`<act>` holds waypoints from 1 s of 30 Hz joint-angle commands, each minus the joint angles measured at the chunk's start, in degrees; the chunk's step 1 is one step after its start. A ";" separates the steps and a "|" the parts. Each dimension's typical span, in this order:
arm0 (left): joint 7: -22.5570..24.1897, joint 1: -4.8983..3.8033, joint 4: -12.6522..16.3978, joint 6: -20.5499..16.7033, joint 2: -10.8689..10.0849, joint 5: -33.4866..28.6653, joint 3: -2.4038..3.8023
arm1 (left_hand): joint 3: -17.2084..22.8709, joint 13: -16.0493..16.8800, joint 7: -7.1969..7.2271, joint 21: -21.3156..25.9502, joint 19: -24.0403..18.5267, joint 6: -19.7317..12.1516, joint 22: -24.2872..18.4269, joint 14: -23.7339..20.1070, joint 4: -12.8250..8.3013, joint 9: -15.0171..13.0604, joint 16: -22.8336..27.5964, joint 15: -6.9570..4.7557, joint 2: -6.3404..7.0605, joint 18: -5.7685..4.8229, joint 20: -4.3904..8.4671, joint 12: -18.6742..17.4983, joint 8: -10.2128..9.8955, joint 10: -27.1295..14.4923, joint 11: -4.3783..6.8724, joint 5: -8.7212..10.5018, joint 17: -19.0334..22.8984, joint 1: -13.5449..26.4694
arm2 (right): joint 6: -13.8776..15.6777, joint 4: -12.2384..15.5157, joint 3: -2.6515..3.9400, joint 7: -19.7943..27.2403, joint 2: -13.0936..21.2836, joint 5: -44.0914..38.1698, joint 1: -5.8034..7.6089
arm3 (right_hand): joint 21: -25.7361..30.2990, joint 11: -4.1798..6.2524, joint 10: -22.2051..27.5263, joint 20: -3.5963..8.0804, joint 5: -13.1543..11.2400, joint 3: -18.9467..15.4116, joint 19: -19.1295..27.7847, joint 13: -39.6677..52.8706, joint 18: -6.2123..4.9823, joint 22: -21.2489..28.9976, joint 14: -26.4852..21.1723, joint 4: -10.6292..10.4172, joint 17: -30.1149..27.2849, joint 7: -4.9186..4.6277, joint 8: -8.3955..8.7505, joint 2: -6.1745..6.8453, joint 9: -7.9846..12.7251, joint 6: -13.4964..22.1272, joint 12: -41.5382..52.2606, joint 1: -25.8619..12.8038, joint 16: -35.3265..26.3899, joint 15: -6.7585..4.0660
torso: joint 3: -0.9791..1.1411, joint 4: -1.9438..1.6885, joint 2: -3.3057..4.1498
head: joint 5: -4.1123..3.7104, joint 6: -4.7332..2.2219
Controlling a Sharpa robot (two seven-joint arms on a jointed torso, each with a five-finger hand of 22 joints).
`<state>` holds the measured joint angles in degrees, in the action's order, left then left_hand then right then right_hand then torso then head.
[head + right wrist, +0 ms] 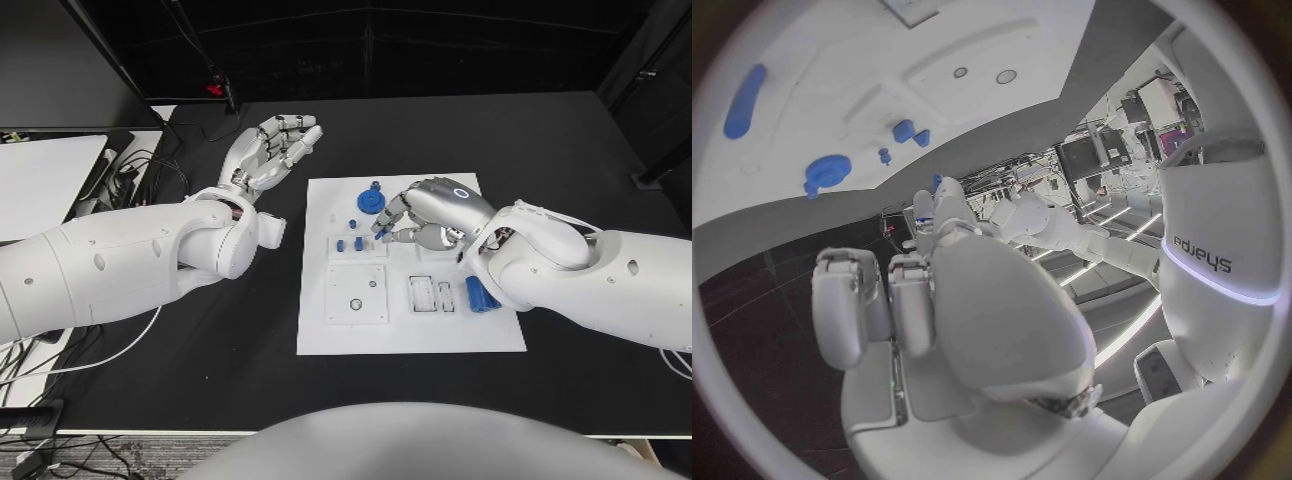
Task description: Assemble the parts on the task board
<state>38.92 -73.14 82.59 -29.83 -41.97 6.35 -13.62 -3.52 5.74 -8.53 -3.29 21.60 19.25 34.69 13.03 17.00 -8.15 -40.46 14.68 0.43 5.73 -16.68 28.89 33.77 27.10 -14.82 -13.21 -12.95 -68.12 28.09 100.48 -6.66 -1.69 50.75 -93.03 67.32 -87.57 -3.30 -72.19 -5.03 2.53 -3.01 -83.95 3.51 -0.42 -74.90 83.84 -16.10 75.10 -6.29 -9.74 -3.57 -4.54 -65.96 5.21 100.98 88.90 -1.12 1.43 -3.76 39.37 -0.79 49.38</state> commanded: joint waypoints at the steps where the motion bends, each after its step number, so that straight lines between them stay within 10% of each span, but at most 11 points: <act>1: 7.60 -0.07 -0.08 0.53 0.09 -0.06 0.06 | -0.30 -0.12 -8.37 -0.34 0.41 -0.45 -0.16 -0.33 -0.23 0.14 -0.41 -0.07 -0.82 -0.61 0.00 0.39 0.36 -0.34 0.00 -0.50 0.21 -0.02 | -4.05 0.25 0.07 0.16 -0.70 -1.22 -0.34 | 0.41 0.00 -0.46 -0.22 0.22 0.57 -4.36 -0.06 -0.39 -13.87 5.89 -0.01 13.56 -0.41 0.08 0.05 -0.02 -0.12 -0.44 0.72 0.34 0.40 | 0.00 0.15 -0.01 | 0.66 0.36; 30: 7.55 0.03 -0.15 0.77 0.02 -0.06 0.06 | -0.38 -0.18 -8.37 -0.34 0.37 -0.54 -0.27 -0.38 -0.23 0.19 -0.54 -0.06 -0.92 -0.62 0.00 0.57 0.53 -0.43 0.00 -0.63 0.38 -0.07 | -12.57 -0.88 0.04 -2.95 -3.91 -10.29 -3.41 | 0.69 -0.15 -0.53 -0.39 0.22 1.00 -4.20 -0.05 -0.46 -13.76 5.90 -0.04 13.65 -0.56 0.40 -0.18 0.06 -0.02 -0.98 0.86 0.39 0.56 | 0.13 0.11 0.02 | 0.66 0.62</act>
<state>38.92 -73.05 82.40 -29.60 -41.92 6.34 -13.62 -3.69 5.61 -8.32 -3.29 21.60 19.04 34.47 13.03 16.83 -8.01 -40.70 14.69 -0.03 5.73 -16.68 29.28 34.10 27.11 -14.82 -13.54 -12.63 -68.12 17.42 99.56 -6.64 -3.48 46.94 -100.19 63.87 -87.14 -3.39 -72.27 -5.03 2.50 -2.25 -83.95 3.51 -0.42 -74.90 84.04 -16.11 75.04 -6.43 -9.07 -3.34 -4.40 -66.07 4.59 101.51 89.09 -0.91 1.52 -3.62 39.42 -0.09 50.02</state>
